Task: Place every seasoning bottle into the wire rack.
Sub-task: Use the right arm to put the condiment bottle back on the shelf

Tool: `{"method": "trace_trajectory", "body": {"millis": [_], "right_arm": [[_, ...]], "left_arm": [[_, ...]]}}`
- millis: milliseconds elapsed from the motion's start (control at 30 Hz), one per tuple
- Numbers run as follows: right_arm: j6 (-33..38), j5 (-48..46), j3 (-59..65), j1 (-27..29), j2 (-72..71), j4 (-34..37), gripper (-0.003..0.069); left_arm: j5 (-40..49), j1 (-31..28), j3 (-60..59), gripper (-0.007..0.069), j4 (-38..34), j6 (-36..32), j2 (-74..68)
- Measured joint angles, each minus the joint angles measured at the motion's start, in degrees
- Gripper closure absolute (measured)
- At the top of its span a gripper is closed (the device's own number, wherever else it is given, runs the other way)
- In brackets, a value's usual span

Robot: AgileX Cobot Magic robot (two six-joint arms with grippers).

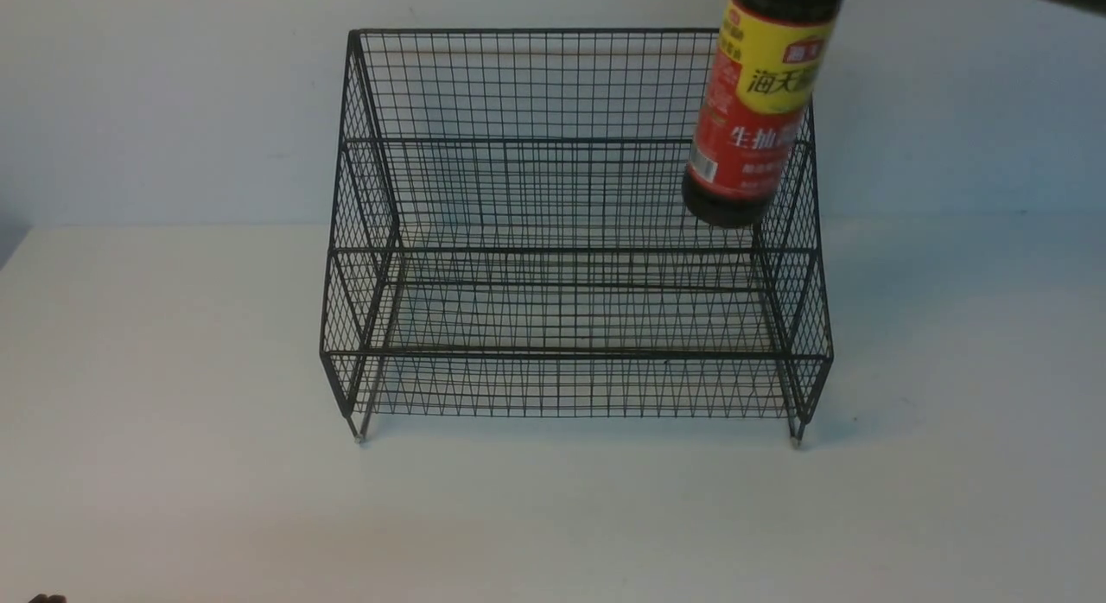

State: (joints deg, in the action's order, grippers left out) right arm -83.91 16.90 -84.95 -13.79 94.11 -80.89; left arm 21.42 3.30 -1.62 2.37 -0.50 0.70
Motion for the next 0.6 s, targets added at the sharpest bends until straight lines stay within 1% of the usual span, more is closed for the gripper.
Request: {"method": "trace_trajectory", "body": {"millis": [133, 267, 367, 400, 467, 500, 600], "right_arm": [[0.0, -0.5, -0.7, 0.0, 2.7, -0.3, 0.0389], [-1.8, 0.0, -0.8, 0.0, 4.3, -4.7, 0.0389], [-5.9, 1.8, -0.8, 0.0, 4.9, -11.0, 0.0389], [-7.8, 3.0, -0.9, -0.1, 5.1, -14.5, 0.0389], [-10.8, 4.9, -0.9, -0.1, 5.4, -19.3, 0.0389], [-11.1, 5.0, -0.9, -0.1, 5.4, -19.7, 0.0389], [-15.7, 6.1, -0.8, -0.1, 6.2, -20.5, 0.0389]], "left_arm": [[0.0, 0.0, 0.0, 0.0637, 0.0, 0.0, 0.0], [0.0, 0.0, 0.0, 0.0637, 0.0, 0.0, 0.0], [0.0, 0.0, 0.0, 0.0637, 0.0, 0.0, 0.0], [0.0, 0.0, 0.0, 0.0637, 0.0, 0.0, 0.0], [0.0, 0.0, 0.0, 0.0637, 0.0, 0.0, 0.0], [0.0, 0.0, 0.0, 0.0637, 0.0, 0.0, 0.0], [0.0, 0.0, 0.0, 0.0637, 0.0, 0.0, 0.0]]}}
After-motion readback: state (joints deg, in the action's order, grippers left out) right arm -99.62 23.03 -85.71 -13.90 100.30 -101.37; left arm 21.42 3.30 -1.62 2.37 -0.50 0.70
